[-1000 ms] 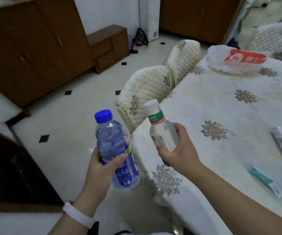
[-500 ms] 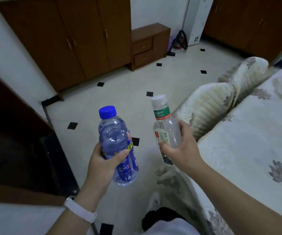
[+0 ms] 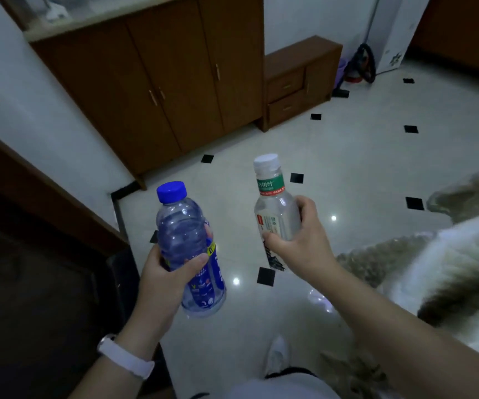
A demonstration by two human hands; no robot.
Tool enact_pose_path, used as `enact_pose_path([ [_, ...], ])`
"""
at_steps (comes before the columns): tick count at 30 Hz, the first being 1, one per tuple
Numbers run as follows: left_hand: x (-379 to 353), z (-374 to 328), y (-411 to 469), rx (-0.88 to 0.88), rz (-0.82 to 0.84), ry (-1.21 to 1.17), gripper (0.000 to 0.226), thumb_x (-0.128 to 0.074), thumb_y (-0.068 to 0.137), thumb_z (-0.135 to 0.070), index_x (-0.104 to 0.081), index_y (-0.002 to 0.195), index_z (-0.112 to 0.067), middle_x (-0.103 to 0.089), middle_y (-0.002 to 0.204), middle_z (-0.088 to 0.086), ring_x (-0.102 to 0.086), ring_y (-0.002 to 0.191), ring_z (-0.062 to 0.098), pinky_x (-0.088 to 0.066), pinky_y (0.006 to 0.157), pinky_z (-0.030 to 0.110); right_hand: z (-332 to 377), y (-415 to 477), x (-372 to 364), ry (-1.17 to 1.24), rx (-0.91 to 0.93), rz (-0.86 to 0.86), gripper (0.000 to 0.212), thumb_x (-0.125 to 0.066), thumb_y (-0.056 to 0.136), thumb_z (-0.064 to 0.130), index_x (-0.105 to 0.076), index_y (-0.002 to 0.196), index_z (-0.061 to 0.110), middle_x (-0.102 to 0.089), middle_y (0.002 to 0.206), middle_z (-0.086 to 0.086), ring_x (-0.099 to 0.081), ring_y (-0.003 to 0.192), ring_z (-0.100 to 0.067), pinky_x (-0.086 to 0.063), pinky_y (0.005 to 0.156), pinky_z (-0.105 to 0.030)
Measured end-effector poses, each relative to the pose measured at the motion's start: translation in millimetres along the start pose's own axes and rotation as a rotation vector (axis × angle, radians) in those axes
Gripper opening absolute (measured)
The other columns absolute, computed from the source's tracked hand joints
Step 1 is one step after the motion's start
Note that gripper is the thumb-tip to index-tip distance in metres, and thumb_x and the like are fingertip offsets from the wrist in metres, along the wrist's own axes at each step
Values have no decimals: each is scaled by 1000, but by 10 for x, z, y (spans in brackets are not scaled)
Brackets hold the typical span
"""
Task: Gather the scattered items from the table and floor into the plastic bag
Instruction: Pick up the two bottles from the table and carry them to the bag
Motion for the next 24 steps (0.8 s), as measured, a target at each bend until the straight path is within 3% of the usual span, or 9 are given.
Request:
enact_pose_path([
  [2, -67, -97, 278, -16, -5, -4, 57, -90, 60, -12, -67, 112, -21, -75, 105, 4, -73, 95, 23, -57, 73, 28, 116, 327, 16, -1, 25, 7, 67, -82, 71, 25, -36, 119, 34, -54, 104, 12, -62, 87, -7, -56, 65, -24],
  [6, -128, -198, 783, -16, -18, -41, 63, -89, 56, -27, -67, 115, -18, -74, 108, 9, -71, 99, 31, -57, 79, 39, 260, 827, 2, -27, 31, -4, 65, -82, 73, 24, -36, 117, 34, -55, 102, 13, -62, 85, -7, -53, 59, -18],
  [10, -201, -188, 1421, -9, 48, -17, 67, -88, 58, -29, -65, 119, -16, -73, 112, 8, -70, 103, 28, -56, 81, 39, 210, 1336, -105, -65, -17, -16, 58, -78, 75, 21, -37, 113, 36, -58, 96, 10, -62, 78, -5, -47, 53, -12],
  [13, -298, -186, 1958, 6, 73, -26, 69, -87, 53, -32, -66, 117, -18, -74, 109, 5, -72, 99, 24, -57, 75, 32, 107, 1701, -138, -84, -74, -60, 57, -76, 75, 22, -38, 114, 37, -60, 95, 11, -62, 77, -2, -47, 57, -13],
  [16, -486, -162, 2640, 22, 162, -46, 68, -87, 55, -31, -66, 119, -16, -74, 111, 6, -71, 101, 26, -57, 79, 37, 3, 2130, -172, -108, -123, -110, 61, -77, 74, 22, -39, 120, 35, -60, 98, 15, -61, 78, 5, -44, 59, -11],
  [18, -632, -160, 3113, 41, 216, -46, 68, -87, 55, -31, -66, 118, -17, -74, 110, 6, -71, 101, 27, -57, 81, 40, -42, 2418, -160, -100, -159, -174, 63, -78, 73, 20, -40, 122, 34, -60, 99, 15, -60, 78, 9, -43, 58, -8],
  [22, -951, -181, 3962, 64, 326, -25, 72, -89, 52, -32, -65, 119, -16, -73, 111, 7, -70, 102, 29, -57, 82, 42, -39, 2923, -73, -67, -219, -327, 63, -80, 73, 16, -40, 121, 27, -60, 102, 12, -63, 84, 3, -49, 68, -17],
  [24, -1152, -224, 4288, 80, 390, -27, 73, -88, 53, -32, -65, 119, -16, -73, 110, 7, -71, 101, 28, -57, 81, 41, 7, 3077, 23, -67, -225, -424, 65, -81, 74, 14, -38, 122, 25, -57, 102, 15, -61, 84, 7, -48, 70, -14],
])
Point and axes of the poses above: each hand's wrist, its own y-axis towards the middle knuckle, its own x-axis out of the back of the hand, z = x × y, the point moved 7 cm from there along y, towards the middle knuckle
